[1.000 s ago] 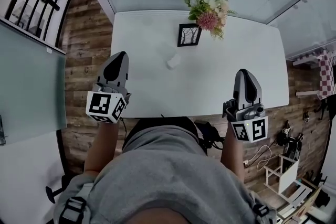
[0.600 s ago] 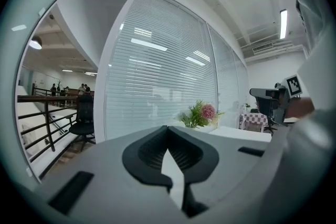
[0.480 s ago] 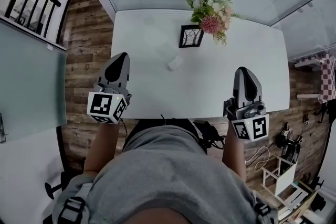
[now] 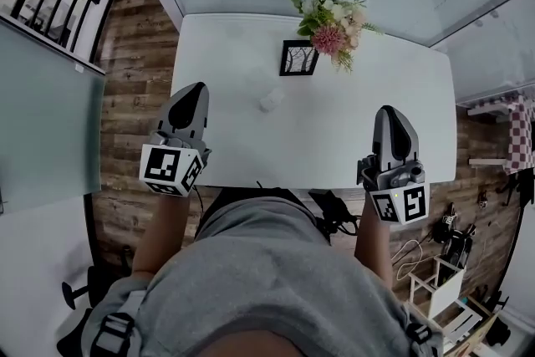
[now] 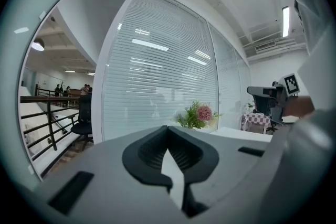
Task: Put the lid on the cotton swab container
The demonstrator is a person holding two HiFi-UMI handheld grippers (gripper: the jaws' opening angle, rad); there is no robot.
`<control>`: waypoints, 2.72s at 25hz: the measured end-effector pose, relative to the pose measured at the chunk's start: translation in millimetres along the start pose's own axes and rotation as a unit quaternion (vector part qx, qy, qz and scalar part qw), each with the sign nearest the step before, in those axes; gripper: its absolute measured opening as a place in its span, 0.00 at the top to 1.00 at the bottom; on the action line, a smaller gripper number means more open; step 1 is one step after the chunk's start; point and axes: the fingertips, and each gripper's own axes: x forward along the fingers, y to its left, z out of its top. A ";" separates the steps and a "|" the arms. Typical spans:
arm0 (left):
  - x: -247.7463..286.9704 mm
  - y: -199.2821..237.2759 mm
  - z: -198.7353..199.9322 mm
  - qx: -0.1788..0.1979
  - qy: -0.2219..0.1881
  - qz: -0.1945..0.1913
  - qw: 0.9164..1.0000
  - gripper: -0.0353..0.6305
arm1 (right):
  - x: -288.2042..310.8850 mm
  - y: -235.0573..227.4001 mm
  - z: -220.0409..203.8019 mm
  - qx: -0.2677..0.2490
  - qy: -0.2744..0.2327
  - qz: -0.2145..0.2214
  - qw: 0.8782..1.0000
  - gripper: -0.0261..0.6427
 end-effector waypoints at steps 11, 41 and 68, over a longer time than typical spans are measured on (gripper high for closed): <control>7.3 -13.7 -10.1 0.006 0.006 0.007 1.000 0.94 | -4.5 -14.7 -10.9 0.005 0.005 0.005 1.000 0.92; 39.5 -72.6 -145.6 0.100 0.153 -0.080 0.980 0.94 | -22.7 -29.3 -71.1 0.042 0.066 -0.008 0.997 0.92; 97.3 -104.2 -269.3 0.002 0.286 -0.123 0.950 0.55 | -12.1 -20.4 -121.3 0.076 0.104 0.019 0.991 0.92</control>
